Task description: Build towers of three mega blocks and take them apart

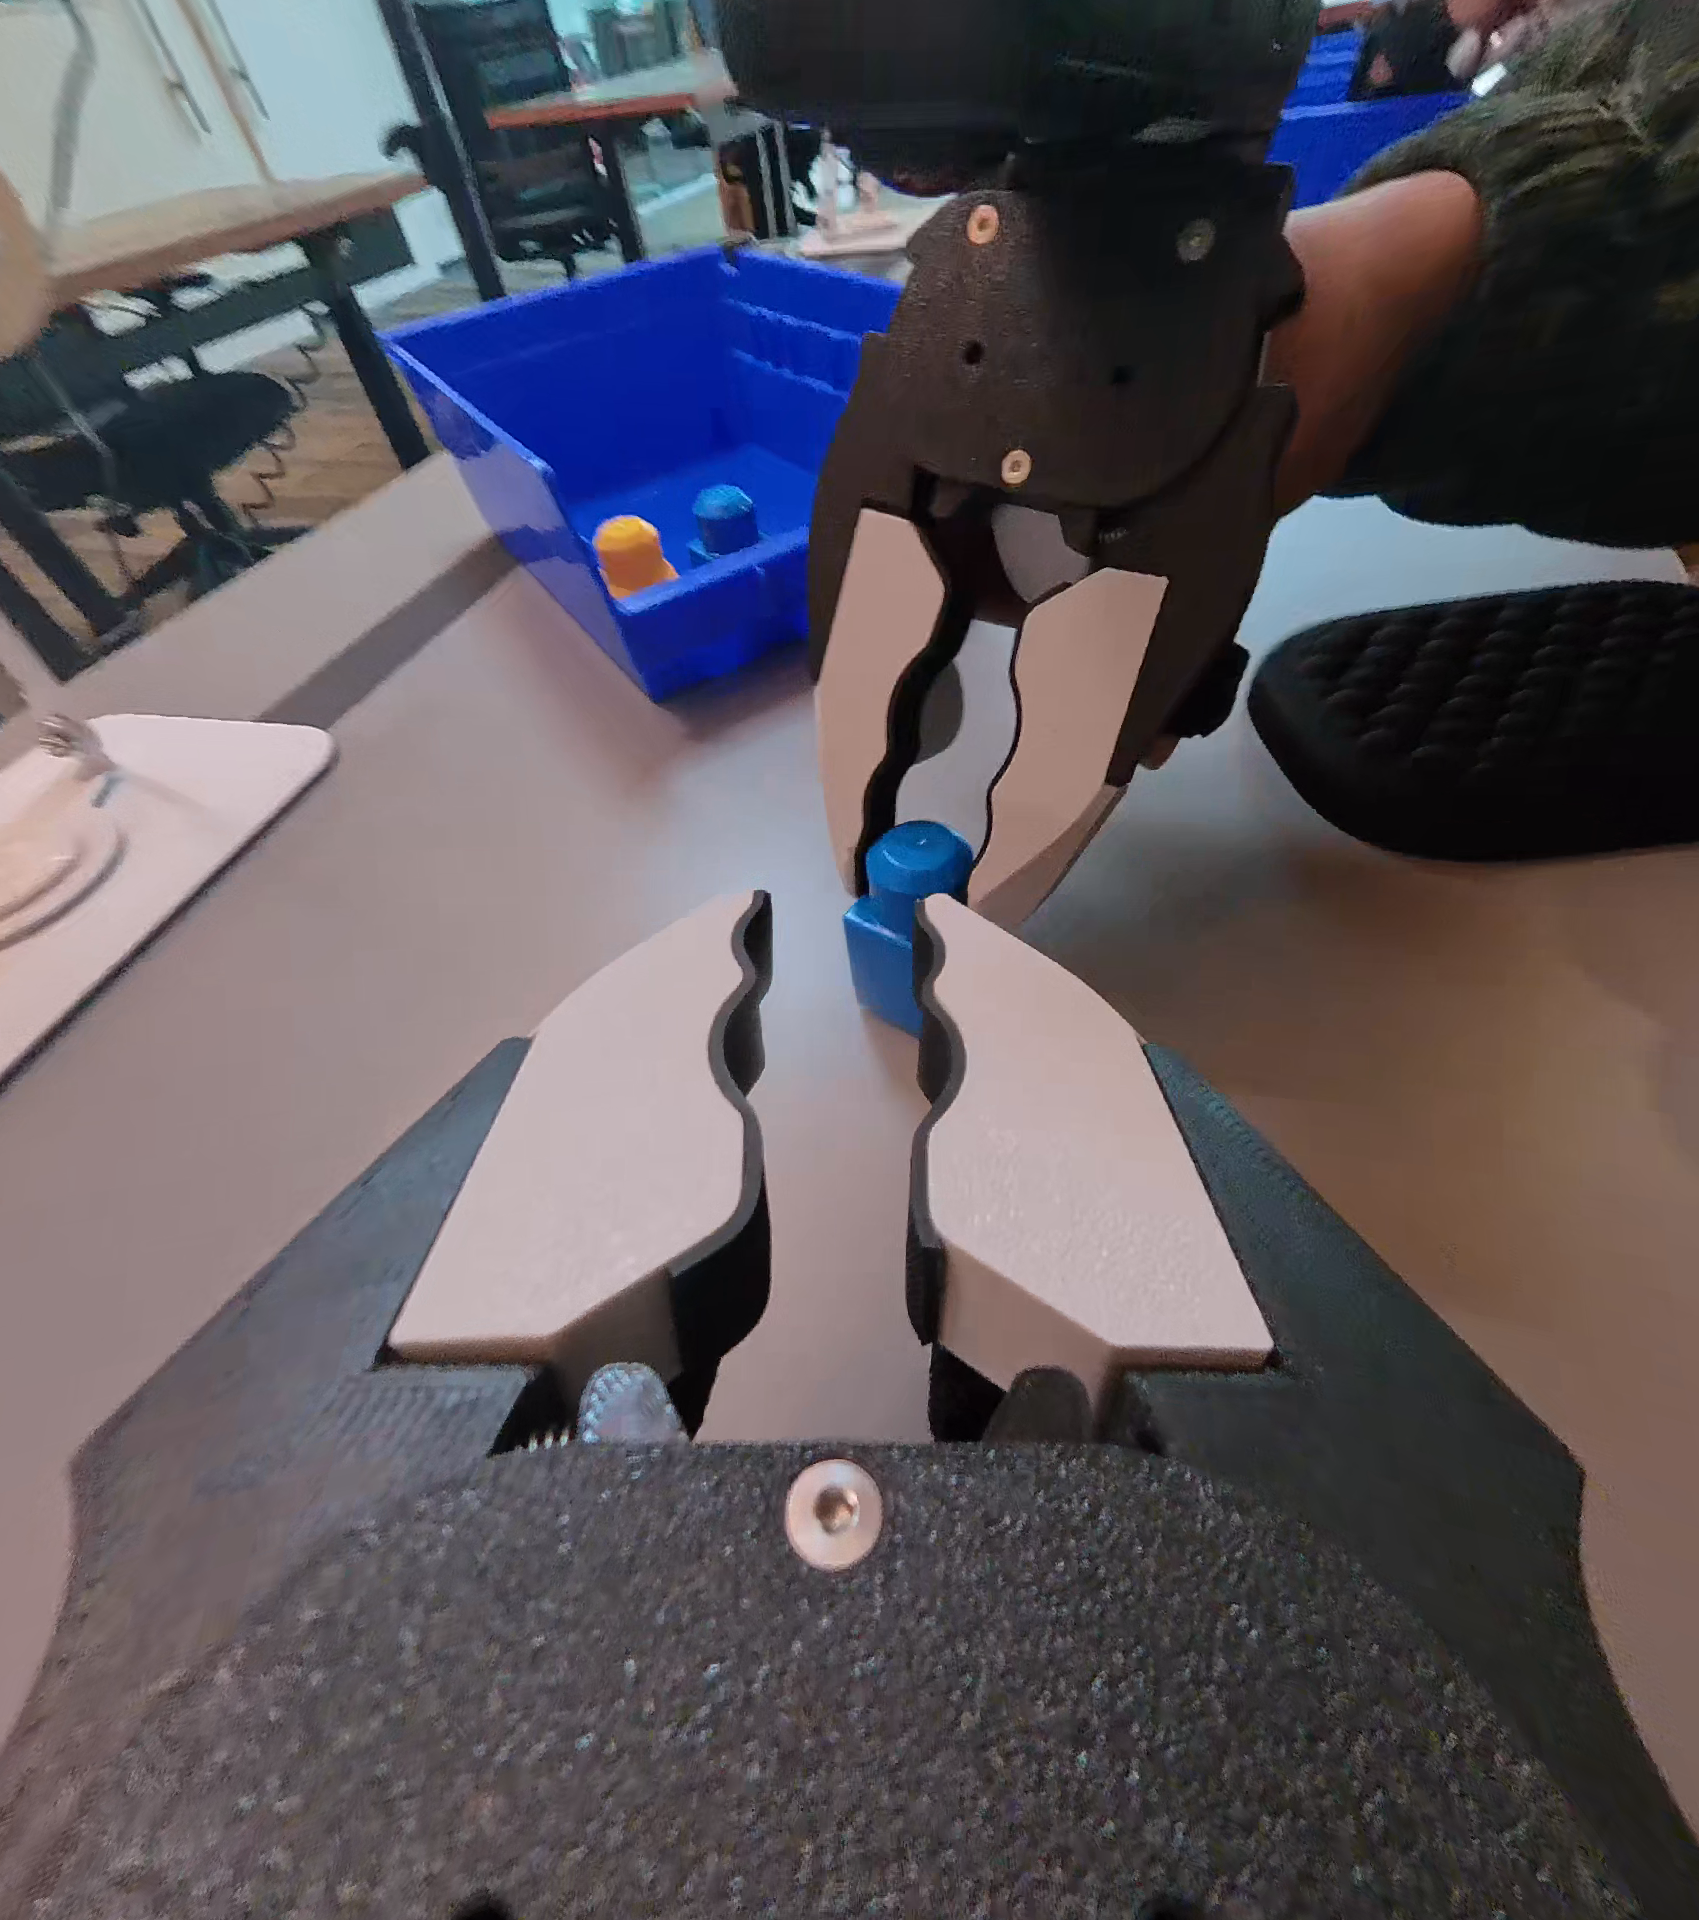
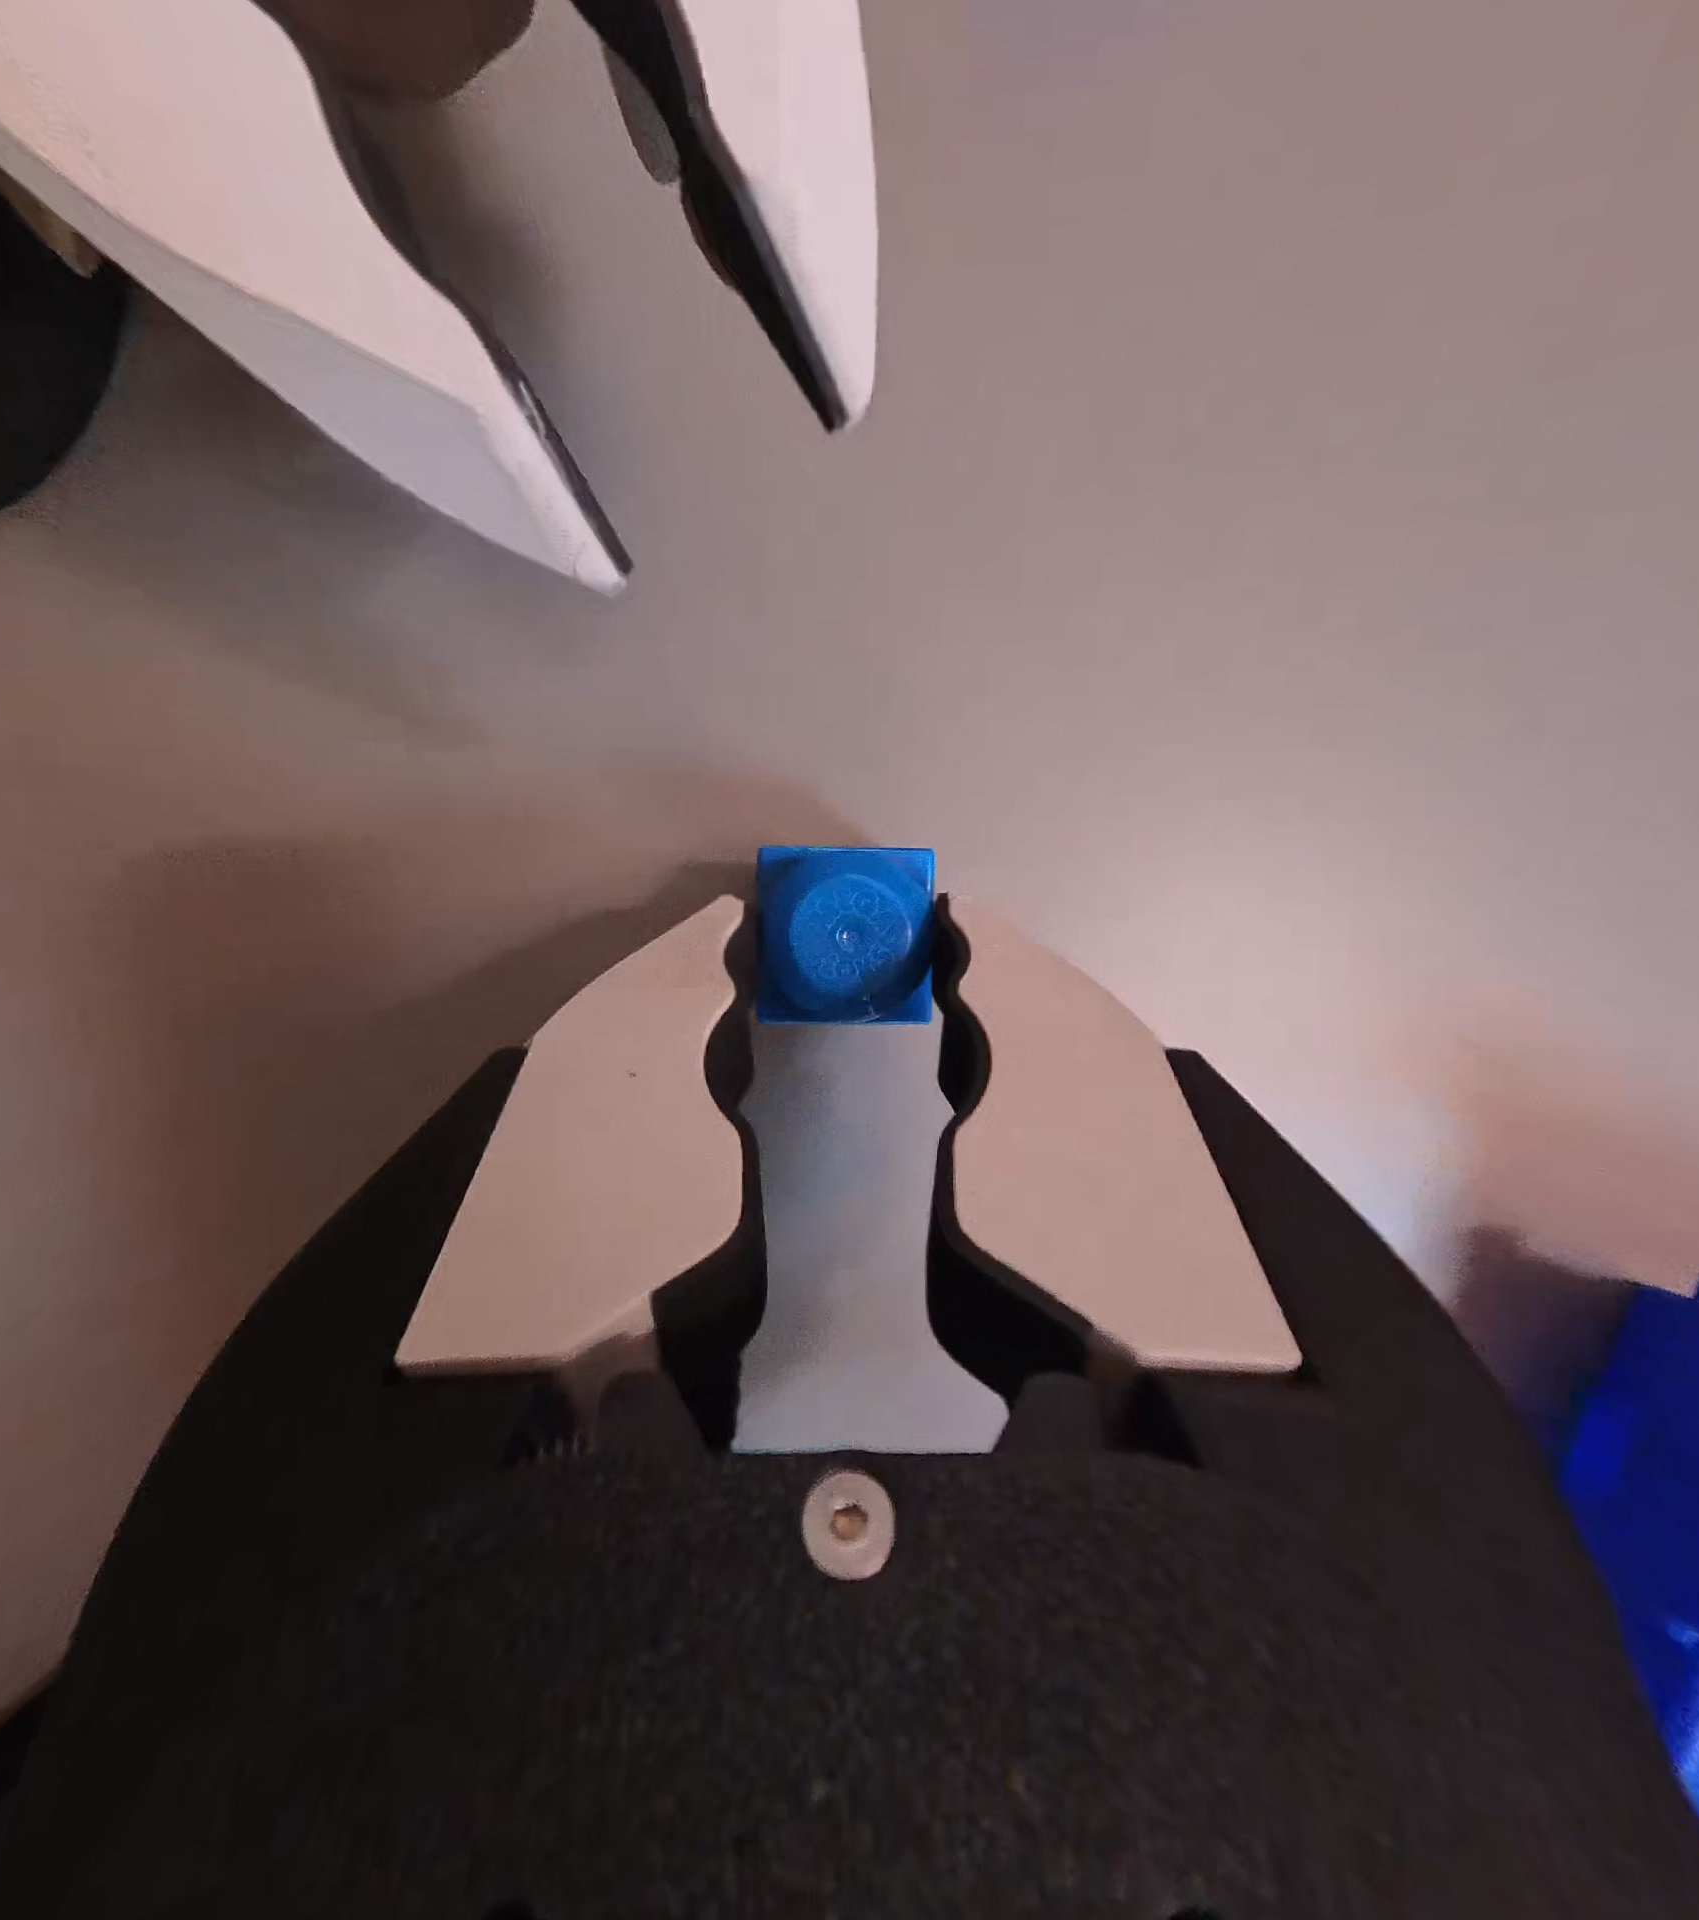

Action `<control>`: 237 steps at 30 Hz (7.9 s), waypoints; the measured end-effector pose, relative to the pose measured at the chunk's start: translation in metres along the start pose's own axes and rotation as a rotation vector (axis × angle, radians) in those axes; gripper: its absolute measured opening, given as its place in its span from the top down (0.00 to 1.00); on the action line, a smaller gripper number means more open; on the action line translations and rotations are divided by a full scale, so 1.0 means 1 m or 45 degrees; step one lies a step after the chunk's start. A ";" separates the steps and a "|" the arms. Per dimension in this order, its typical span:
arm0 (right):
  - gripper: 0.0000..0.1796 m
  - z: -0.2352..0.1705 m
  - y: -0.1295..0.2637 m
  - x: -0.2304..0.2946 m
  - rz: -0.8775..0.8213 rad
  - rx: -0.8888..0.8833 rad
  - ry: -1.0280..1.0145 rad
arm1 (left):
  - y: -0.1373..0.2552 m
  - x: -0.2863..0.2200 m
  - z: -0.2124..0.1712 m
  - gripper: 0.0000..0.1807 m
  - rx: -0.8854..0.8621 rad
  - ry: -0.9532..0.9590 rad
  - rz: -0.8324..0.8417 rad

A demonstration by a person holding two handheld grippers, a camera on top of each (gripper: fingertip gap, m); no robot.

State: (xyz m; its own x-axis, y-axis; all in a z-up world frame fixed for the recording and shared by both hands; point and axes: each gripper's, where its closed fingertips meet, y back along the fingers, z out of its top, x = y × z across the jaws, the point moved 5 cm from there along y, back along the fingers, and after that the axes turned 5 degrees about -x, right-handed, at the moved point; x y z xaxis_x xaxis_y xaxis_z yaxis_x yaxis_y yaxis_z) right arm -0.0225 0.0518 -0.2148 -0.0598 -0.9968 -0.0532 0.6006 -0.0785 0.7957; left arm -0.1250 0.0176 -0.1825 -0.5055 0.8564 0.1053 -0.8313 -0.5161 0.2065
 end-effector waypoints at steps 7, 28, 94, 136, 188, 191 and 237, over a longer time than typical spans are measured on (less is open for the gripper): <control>0.82 0.015 0.099 -0.075 -0.264 -0.140 -0.106 | 0.028 0.036 0.024 1.00 -0.270 0.069 0.348; 0.82 -0.139 0.100 -0.183 -0.295 0.404 -0.474 | 0.054 0.059 0.033 1.00 -0.361 0.006 0.657; 0.76 0.078 0.051 0.086 0.221 -1.023 0.113 | 0.053 -0.044 0.133 0.84 0.054 -0.069 -0.418; 0.80 0.012 0.171 -0.012 -0.188 -1.488 -0.158 | 0.019 -0.006 0.005 0.80 0.156 0.029 -0.170; 0.75 0.078 0.051 0.029 0.313 -0.425 0.248 | 0.014 -0.015 0.020 0.80 -0.032 0.000 -0.139; 0.83 0.080 0.045 0.030 0.325 -0.407 0.255 | 0.015 -0.016 0.019 0.80 -0.023 -0.034 -0.135; 0.72 -0.057 0.124 -0.195 -0.239 0.116 -0.299 | 0.024 0.005 0.006 0.80 0.003 0.037 -0.080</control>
State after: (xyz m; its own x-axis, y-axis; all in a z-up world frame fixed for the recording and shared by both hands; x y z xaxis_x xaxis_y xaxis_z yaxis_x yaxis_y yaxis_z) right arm 0.1091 0.2357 -0.1402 -0.3516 -0.9334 -0.0719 0.4882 -0.2483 0.8366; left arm -0.1458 0.0097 -0.1712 -0.4588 0.8863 0.0634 -0.8611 -0.4611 0.2140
